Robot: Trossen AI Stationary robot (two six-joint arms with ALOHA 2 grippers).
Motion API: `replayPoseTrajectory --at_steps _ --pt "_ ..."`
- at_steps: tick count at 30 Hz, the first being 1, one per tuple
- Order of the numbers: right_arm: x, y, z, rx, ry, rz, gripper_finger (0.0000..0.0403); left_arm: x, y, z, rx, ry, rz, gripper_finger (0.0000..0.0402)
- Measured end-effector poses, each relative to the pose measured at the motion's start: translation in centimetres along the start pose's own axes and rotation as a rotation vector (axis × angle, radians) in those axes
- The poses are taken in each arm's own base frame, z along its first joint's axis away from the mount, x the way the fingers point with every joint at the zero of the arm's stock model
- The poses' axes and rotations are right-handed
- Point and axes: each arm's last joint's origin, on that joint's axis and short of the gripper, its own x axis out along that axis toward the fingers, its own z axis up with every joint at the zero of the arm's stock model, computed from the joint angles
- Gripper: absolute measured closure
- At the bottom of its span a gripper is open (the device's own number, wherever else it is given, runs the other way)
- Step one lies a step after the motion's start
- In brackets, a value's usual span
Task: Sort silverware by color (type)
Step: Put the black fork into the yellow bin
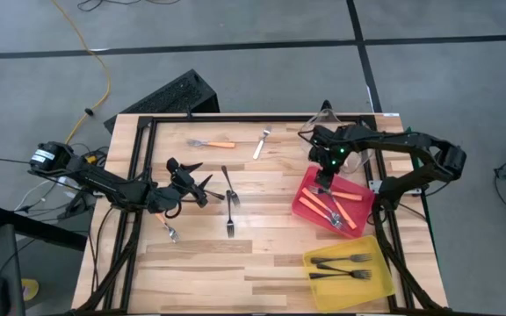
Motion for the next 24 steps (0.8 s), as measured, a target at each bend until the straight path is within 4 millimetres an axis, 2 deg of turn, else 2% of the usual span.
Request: replayPoseTrajectory --at_steps 5,13,20,24 --pt "-1.8 0.7 0.9 -0.007 -0.016 0.0 0.0247 0.0 0.0 0.0 -0.009 0.001 -0.008 0.0168" --pt "-6.0 2.8 3.0 -0.052 -0.11 0.006 0.0255 0.0 -0.3 0.4 -0.022 -0.009 -0.069 0.0168" --pt "-10.3 5.9 4.8 -0.158 -0.255 0.024 0.0261 0.7 -0.6 3.4 0.054 -0.014 -0.122 0.0168" --pt "-12.7 8.1 5.3 -0.267 -0.346 0.041 0.0261 2.0 0.0 5.8 0.069 0.083 -0.172 0.0168"
